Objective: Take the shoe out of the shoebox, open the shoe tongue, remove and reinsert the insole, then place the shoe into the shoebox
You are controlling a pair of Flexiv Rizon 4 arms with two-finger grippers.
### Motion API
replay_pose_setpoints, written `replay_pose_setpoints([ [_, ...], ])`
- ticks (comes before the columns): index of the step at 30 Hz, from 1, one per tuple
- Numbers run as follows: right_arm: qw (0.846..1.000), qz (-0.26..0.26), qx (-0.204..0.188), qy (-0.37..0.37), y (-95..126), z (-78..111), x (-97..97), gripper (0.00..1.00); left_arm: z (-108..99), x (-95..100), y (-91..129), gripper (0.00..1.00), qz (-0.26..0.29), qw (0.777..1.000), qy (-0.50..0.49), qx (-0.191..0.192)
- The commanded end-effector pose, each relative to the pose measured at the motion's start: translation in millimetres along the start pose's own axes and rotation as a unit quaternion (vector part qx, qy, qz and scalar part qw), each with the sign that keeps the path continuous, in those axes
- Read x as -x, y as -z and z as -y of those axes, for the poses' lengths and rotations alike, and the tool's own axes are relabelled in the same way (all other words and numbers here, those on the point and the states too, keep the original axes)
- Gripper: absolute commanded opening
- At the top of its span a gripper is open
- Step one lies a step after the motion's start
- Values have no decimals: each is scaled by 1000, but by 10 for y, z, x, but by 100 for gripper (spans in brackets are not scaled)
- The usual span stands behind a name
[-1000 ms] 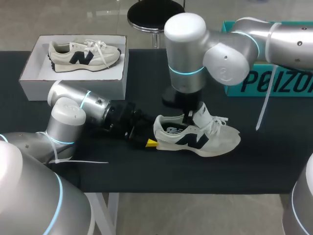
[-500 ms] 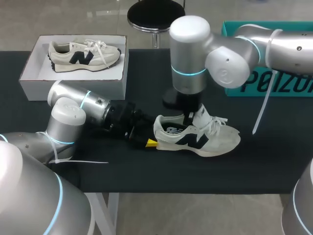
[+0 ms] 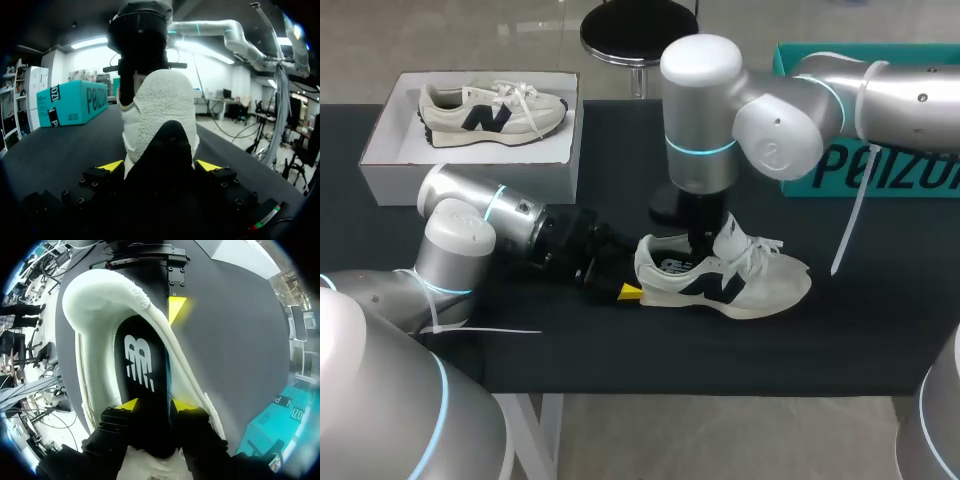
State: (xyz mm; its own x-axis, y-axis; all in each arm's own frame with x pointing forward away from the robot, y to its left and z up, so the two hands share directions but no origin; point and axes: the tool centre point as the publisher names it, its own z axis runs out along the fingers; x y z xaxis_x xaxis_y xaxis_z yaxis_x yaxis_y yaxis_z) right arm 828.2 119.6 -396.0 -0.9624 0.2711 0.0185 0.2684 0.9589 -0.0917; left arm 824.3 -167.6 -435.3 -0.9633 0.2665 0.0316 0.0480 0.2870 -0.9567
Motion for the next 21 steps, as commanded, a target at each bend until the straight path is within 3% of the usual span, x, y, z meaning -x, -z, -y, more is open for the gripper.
replay_pose_setpoints([
  [1,1000,-5,-2,0,-60,-16,-2,40,-24,-7,-12,0,0,1000,0,1],
  [13,999,-34,-14,12,-432,-179,-186,43,-24,-7,-12,0,0,1000,0,1],
  [14,999,-36,-18,10,-471,-183,-202,37,-24,-7,-12,0,0,1000,0,1],
  [16,999,-27,-16,4,-491,-183,-242,0,-24,-7,-12,0,0,1000,0,1],
  [21,1000,-5,-13,-19,-461,-144,-304,0,-24,-7,-12,0,0,1000,0,1],
])
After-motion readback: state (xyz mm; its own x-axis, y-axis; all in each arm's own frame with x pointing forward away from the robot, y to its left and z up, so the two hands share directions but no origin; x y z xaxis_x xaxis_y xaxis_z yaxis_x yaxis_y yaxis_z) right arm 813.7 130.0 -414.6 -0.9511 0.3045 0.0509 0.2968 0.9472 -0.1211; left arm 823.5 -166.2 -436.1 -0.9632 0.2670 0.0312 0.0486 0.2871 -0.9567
